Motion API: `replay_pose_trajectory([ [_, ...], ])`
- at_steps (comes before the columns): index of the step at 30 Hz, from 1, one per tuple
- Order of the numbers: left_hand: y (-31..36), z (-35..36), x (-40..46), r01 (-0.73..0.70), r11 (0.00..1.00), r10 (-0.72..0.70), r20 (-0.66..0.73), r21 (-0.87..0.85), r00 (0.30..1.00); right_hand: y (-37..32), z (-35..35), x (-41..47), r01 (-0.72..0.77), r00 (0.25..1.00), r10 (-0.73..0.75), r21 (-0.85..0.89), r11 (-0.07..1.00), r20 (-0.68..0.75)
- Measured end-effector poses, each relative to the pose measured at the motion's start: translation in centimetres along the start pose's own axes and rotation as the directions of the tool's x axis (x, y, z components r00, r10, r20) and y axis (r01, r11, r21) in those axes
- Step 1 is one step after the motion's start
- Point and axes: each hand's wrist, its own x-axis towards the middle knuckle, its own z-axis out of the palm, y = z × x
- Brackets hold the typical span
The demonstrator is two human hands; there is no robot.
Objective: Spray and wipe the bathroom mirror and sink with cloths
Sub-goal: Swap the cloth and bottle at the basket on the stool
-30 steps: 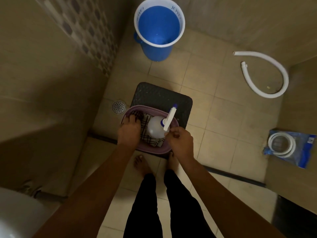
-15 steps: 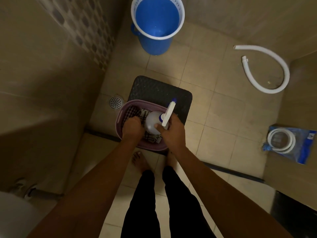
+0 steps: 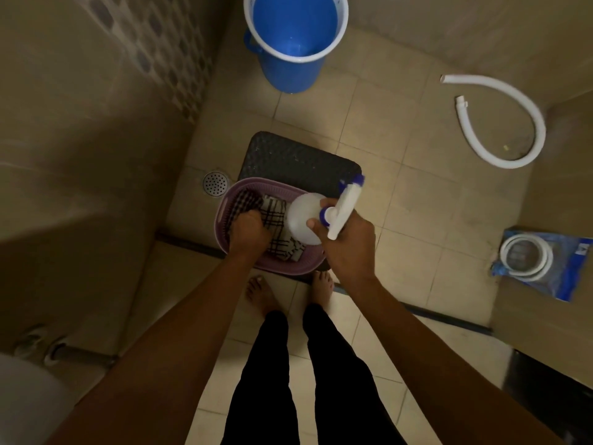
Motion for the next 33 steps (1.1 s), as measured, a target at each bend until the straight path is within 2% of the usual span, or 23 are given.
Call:
replay_pose_trajectory([
  [12,1.4,0.4,0.6,0.054,0.997,-0.052,0.037,-0.054,0.998,0.6,-2.1,-2.7,-0.043,0.999,0.044,0.052,0.998,-0.013],
  [16,1.6,0.8,0.4,0.024,0.995,-0.015,0.083,-0.099,0.996,0.5,-2.6,-2.8,-0.030,0.999,0.032,0.065,0.997,-0.029],
  [19,2.1,0.5,-0.3,-0.033,0.976,0.062,0.130,-0.214,0.990,0.3,-3.3,-2.8,-0.031,0.999,0.034,0.073,0.997,-0.042],
  [21,2.4,-0.1,-1.2,-0.064,0.953,0.095,0.091,-0.298,0.991,0.1,-3.8,-2.9,-0.031,0.998,0.035,0.079,0.996,-0.045],
  [27,2.5,-3.8,-4.3,-0.070,0.905,0.038,-0.084,-0.421,0.996,-0.3,-3.6,-2.9,-0.006,1.000,0.007,0.079,0.997,-0.002],
  [33,-0.2,-6.3,-5.6,-0.004,0.878,-0.065,-0.127,-0.480,0.990,0.3,-0.6,-2.5,-0.022,0.992,0.021,0.012,1.000,0.121],
])
